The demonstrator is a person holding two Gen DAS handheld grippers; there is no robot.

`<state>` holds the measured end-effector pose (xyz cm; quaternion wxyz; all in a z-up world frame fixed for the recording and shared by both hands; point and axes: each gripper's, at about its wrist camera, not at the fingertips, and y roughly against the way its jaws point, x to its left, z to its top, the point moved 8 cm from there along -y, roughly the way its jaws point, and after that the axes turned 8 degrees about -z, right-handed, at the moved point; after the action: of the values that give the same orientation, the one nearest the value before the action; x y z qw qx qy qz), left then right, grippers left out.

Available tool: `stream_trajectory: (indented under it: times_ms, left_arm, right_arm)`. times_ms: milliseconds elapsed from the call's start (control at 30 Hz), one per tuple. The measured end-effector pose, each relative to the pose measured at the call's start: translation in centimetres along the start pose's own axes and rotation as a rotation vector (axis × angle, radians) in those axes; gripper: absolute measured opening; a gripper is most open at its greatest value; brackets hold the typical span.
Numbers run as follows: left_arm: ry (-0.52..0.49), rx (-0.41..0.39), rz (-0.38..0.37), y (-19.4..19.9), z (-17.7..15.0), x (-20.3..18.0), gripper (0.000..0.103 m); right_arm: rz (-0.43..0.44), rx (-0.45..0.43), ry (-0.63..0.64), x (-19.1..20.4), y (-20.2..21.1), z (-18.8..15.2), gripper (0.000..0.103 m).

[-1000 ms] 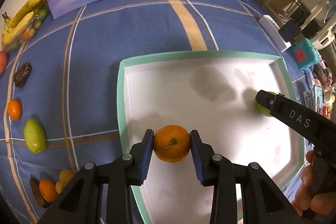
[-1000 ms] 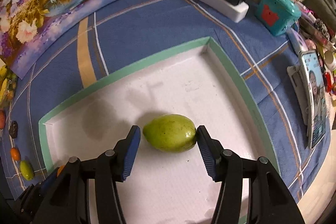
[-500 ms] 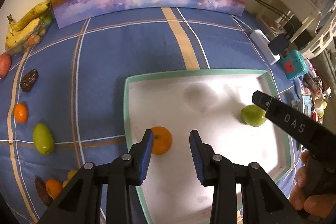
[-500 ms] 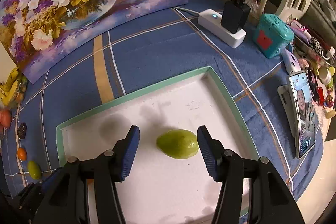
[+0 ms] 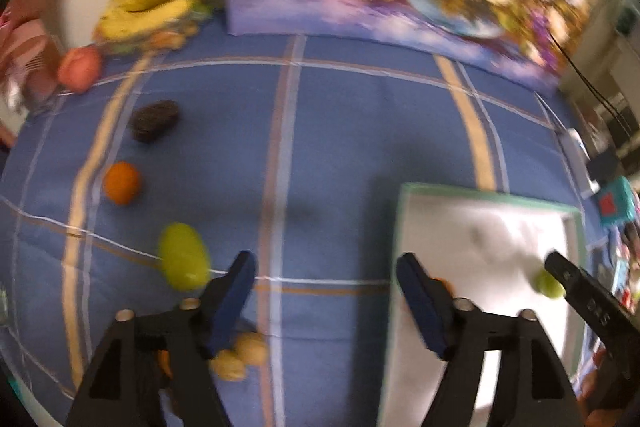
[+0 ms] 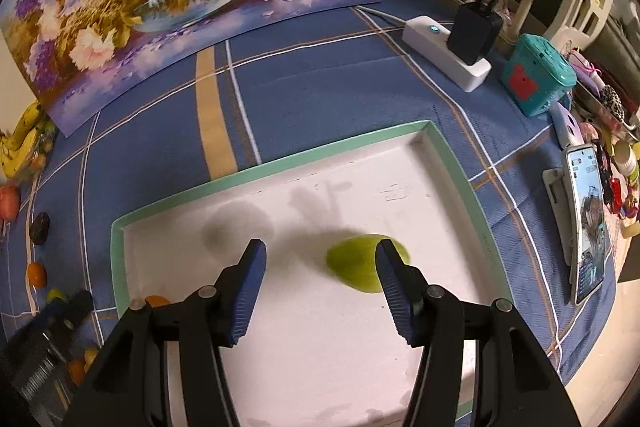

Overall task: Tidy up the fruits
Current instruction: 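Move both open tools back over the remaining fruits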

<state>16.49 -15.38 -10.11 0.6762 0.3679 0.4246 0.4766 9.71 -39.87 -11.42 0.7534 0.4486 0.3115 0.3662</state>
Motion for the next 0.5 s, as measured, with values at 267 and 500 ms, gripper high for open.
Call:
stream_trajectory:
  times_ms: [267, 500]
  left_arm:
    - [0.129, -0.061, 0.085, 1.9, 1.1, 7.1, 0.101]
    - [0.245, -0.101, 0.119, 3.6, 1.3, 12.3, 0.103]
  right_arm:
    - [0.01, -0.019, 0.038, 2.1, 0.3, -0.4, 0.078]
    - [0.087, -0.065, 0.094, 5.1, 1.1, -0.6, 0.092]
